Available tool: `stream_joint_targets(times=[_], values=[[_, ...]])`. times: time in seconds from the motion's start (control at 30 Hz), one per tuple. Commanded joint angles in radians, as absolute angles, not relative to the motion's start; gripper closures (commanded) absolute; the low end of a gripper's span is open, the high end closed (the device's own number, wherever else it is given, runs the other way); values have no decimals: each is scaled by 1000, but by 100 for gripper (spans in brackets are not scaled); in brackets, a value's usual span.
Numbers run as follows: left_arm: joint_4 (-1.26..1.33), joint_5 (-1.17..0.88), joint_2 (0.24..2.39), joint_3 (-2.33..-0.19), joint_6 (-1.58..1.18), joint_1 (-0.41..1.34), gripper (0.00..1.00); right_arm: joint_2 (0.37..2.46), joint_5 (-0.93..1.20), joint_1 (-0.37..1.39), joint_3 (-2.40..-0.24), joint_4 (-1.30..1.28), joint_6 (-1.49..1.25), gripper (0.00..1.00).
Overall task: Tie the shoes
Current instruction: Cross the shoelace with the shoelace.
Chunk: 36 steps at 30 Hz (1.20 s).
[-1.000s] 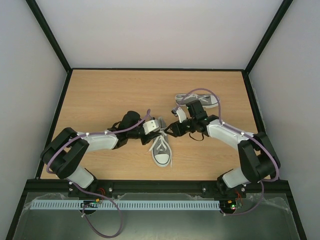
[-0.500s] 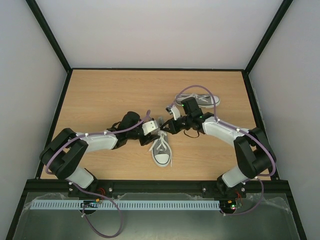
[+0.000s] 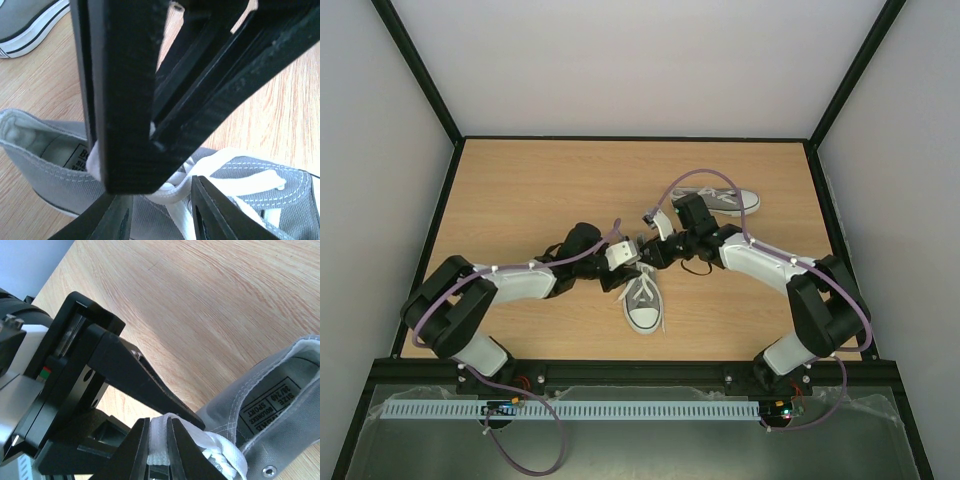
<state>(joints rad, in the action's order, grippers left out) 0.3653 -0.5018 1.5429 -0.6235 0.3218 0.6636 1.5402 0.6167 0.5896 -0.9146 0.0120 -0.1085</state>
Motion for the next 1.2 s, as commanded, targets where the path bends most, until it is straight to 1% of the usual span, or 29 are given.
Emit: stream_joint_targets(times=[0.0, 0.17, 0.33, 0.4, 0.53, 0.63, 0.7, 0.77, 0.97, 1.1, 1.17], values=[[419, -514, 1568, -656, 300, 672, 65, 1551, 599, 597, -939, -26, -91, 88], [462, -475, 1572, -666, 268, 673, 57, 1546, 610, 597, -941, -42, -80, 84], [484, -485, 1576, -673, 240, 672, 58, 1531, 609, 597, -942, -67, -65, 82], [492, -488, 1578, -671, 241, 674, 60, 1527, 609, 597, -944, -74, -63, 81], [487, -492, 1586, -669, 258, 678, 73, 1521, 612, 597, -952, -90, -58, 77], [482, -488, 1584, -666, 258, 678, 89, 1506, 605, 595, -972, -130, -32, 69], [480, -484, 1579, -663, 258, 678, 97, 1484, 599, 591, -984, -158, -12, 64], [477, -477, 1572, -656, 256, 677, 98, 1462, 600, 577, -992, -183, 2, 62], [491, -476, 1550, -623, 252, 676, 98, 1427, 659, 499, -978, -190, 6, 61], [498, -467, 1543, -615, 249, 674, 98, 1441, 670, 457, -955, -140, -13, 59], [500, -471, 1541, -611, 251, 673, 98, 1475, 650, 454, -948, -112, -19, 61]])
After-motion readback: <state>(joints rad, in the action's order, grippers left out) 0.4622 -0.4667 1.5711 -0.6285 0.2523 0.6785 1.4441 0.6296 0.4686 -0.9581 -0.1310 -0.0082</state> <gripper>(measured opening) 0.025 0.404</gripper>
